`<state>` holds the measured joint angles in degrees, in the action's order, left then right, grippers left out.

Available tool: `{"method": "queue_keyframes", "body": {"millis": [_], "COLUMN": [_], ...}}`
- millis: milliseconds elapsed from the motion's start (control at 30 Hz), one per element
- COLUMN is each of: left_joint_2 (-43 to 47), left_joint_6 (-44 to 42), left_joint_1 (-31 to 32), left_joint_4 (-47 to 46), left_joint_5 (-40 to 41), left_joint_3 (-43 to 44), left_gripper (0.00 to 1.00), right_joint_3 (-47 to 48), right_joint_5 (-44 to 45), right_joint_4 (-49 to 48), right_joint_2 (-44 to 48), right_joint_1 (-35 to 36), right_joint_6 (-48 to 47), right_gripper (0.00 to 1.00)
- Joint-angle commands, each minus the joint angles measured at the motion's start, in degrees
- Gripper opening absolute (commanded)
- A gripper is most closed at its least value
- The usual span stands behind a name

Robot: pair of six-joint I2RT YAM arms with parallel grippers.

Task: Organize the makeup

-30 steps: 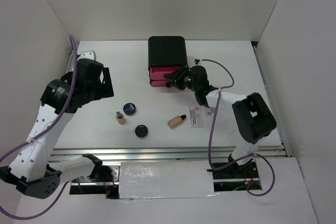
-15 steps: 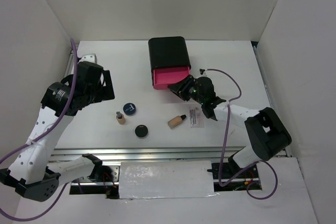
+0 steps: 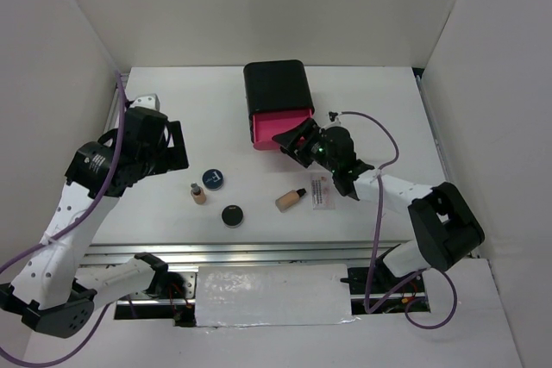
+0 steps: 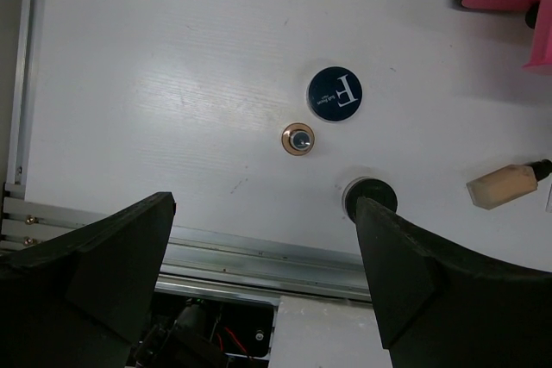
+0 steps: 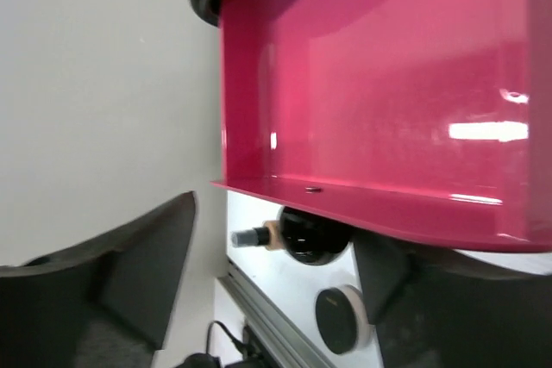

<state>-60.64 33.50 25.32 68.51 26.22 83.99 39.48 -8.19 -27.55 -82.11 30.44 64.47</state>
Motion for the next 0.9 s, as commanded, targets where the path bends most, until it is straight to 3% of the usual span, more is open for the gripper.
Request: {"method": "queue_keyframes", "body": {"millis": [0,100,500,867], "left_joint_2": [0.6,1.0,0.7,0.3], "left_joint_6": [1.0,1.2,3.1,3.0], "left_joint_1": [0.1,0.1,0.2,0.2], "left_joint_4": [-1.5,-1.1,-2.0,-3.5], "left_joint_5": [-1.1,-0.4,-0.6,-2.5], "left_joint_3": [0.2,0.1,-2.4,-3.5], "left_gripper": [0.99,0.99,0.99,0.99], "right_joint_3": [4.0,4.4,4.4,4.1], "right_joint_5": [0.2,-0.9,0.4,0.5], "right_joint_4": [-1.8,-2.2,11.2,11.5], "right_joint_2": [-1.0,-0.8,3.3,3.1], "right_joint_1": [-0.3,0.0,0.0,-1.3], "right_joint_6": [-2.2,-2.2,-3.3,-5.9], "right_gripper": [0.82,1.0,1.0,1.0]}}
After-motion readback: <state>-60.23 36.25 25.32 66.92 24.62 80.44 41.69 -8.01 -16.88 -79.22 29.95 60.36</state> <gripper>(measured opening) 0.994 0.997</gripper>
